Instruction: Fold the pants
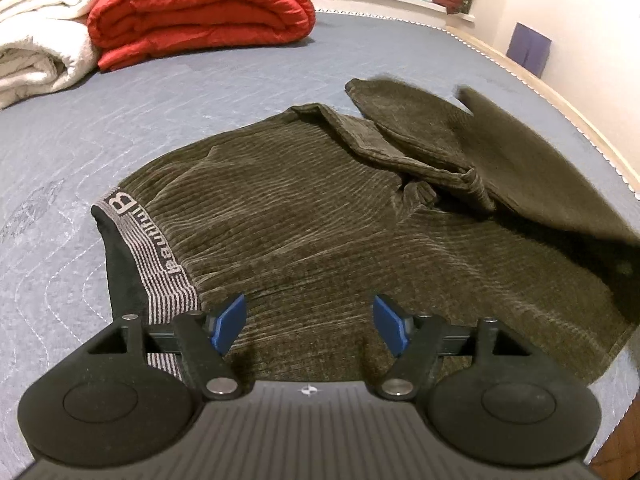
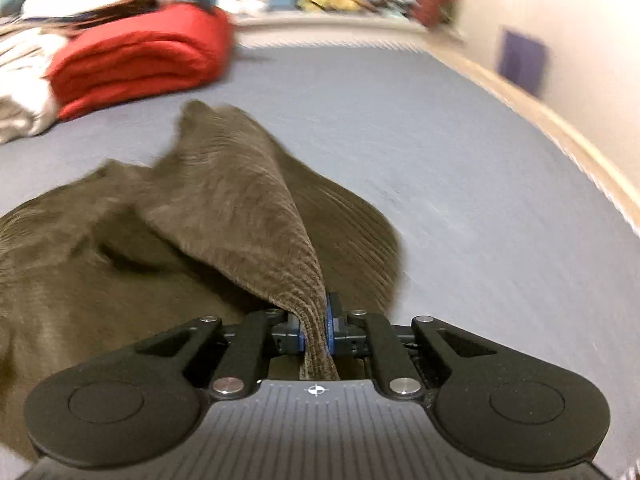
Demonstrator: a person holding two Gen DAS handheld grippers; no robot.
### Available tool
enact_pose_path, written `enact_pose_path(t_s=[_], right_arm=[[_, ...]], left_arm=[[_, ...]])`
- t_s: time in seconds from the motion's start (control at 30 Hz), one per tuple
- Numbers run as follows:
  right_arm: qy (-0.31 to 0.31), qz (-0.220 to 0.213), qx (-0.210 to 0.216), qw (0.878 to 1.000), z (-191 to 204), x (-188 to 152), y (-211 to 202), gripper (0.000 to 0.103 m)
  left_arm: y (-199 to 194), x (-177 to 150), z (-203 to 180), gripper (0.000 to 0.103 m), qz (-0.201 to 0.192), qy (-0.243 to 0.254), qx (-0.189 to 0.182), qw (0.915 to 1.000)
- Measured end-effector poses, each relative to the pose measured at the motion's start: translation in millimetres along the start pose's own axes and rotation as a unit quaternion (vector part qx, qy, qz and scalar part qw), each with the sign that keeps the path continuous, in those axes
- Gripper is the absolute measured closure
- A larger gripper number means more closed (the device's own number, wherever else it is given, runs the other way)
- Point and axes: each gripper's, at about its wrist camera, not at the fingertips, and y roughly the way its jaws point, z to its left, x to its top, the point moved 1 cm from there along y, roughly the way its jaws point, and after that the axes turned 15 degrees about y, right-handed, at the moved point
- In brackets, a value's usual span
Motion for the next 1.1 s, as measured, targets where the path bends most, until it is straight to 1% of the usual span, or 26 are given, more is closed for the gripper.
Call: enact_pose_path(t_s=[0.03,0.1,0.13,0.17,0.2,0.23,0.27,0.3,0.37,0.43,0.47,0.5,0.57,0.6,0.63,0.67,0.7,0.73,0.77,0.8,0.87,0.93,1.0,1.03,1.1], right_arm=[[0.016,0.024,-0.015,0.999,-26.7,-7.3,-1.7,0.094],[0.034,0.070,-0.027,0.997,-67.8,-27.9,-0.7,0.094],[0.039,0.079,-0.034,0.995,-80.2,-36.2,-0.4,0.094],[0.045,0.082,-0.032,0.995,-90.7,-42.1,-2.2,0.092],[0.052,0.077,-0.028,0.995,-97.4,-43.3,-6.6,0.092],[0.058,0.064,-0.024,0.996,-99.7,-41.1,-12.1,0.087],[0.063,0.043,-0.021,0.997,-98.6,-36.1,-19.8,0.081],[0.063,0.020,-0.016,0.998,-94.4,-30.1,-27.1,0.081],[0.054,-0.033,-0.002,0.998,-78.5,-19.9,-43.0,0.078],[0.030,-0.080,0.005,0.996,-55.0,-12.9,-50.4,0.077],[0.015,-0.097,0.016,0.995,-43.8,-10.0,-50.2,0.073],[-0.006,-0.110,0.029,0.993,-27.7,-8.8,-48.0,0.072],[-0.058,-0.131,0.044,0.989,3.0,-9.6,-41.5,0.072],[-0.084,-0.142,0.048,0.985,18.7,-10.5,-38.6,0.072],[-0.109,-0.148,0.061,0.981,34.8,-12.0,-34.2,0.071],[-0.124,-0.144,0.082,0.978,45.9,-14.4,-30.3,0.071],[-0.135,-0.127,0.104,0.977,58.1,-17.9,-20.8,0.071],[-0.154,-0.095,0.120,0.976,72.1,-23.8,-10.3,0.071],[-0.181,-0.068,0.116,0.974,86.5,-30.6,3.3,0.072],[-0.219,-0.046,0.104,0.969,100.1,-39.9,18.9,0.072],[-0.263,-0.017,0.089,0.961,118.6,-52.0,42.1,0.072],[-0.276,-0.003,0.073,0.958,129.9,-55.9,64.4,0.072],[-0.293,-0.011,0.048,0.955,134.2,-57.4,78.9,0.070],[-0.294,-0.016,0.048,0.954,137.5,-57.1,83.4,0.067],[-0.293,-0.017,0.049,0.955,144.0,-55.0,90.9,0.066]], left_arm=[[-0.8,0.1,0.3,0.028,-0.002,0.000,-0.003,1.0000],[-0.8,0.6,-0.2,0.028,-0.004,0.000,-0.008,1.0000],[-0.5,1.1,-1.1,0.028,-0.004,0.001,-0.010,0.9999],[0.4,1.8,-2.2,0.028,-0.004,0.001,-0.011,0.9999],[1.3,2.3,-3.5,0.028,-0.004,0.002,-0.011,0.9999],[2.4,2.8,-5.0,0.027,-0.003,0.003,-0.010,0.9999],[3.4,3.1,-6.4,0.027,-0.002,0.004,-0.010,0.9999],[4.3,3.2,-8.1,0.027,-0.001,0.006,-0.010,0.9999],[5.8,3.0,-11.8,0.027,0.001,0.011,-0.010,0.9999],[6.7,2.6,-13.1,0.026,0.002,0.015,-0.008,0.9999],[7.2,2.2,-12.8,0.026,0.003,0.015,-0.007,0.9999],[7.8,1.9,-11.6,0.026,0.003,0.014,-0.005,0.9999],[8.8,0.6,-7.6,0.026,0.005,0.010,-0.001,0.9999],[9.4,-0.1,-5.7,0.026,0.006,0.008,0.002,0.9999],[10.1,-0.7,-3.8,0.026,0.008,0.007,0.004,0.9999],[10.9,-1.2,-1.7,0.026,0.009,0.005,0.006,0.9999],[11.8,-1.8,0.2,0.026,0.010,0.004,0.007,0.9999],[13.0,-2.2,2.1,0.026,0.012,0.002,0.010,0.9999],[13.5,-2.2,3.3,0.026,0.013,0.001,0.011,0.9999],[13.8,-2.4,4.7,0.026,0.013,0.000,0.012,0.9998],[13.9,-2.3,7.1,0.026,0.013,-0.003,0.013,0.9998],[13.7,-2.3,8.7,0.026,0.012,-0.004,0.016,0.9998],[14.4,-2.6,10.7,0.026,0.014,-0.005,0.019,0.9997],[15.0,-2.9,12.1,0.026,0.014,-0.006,0.020,0.9997],[17.1,-3.3,14.6,0.026,0.017,-0.007,0.022,0.9996]])
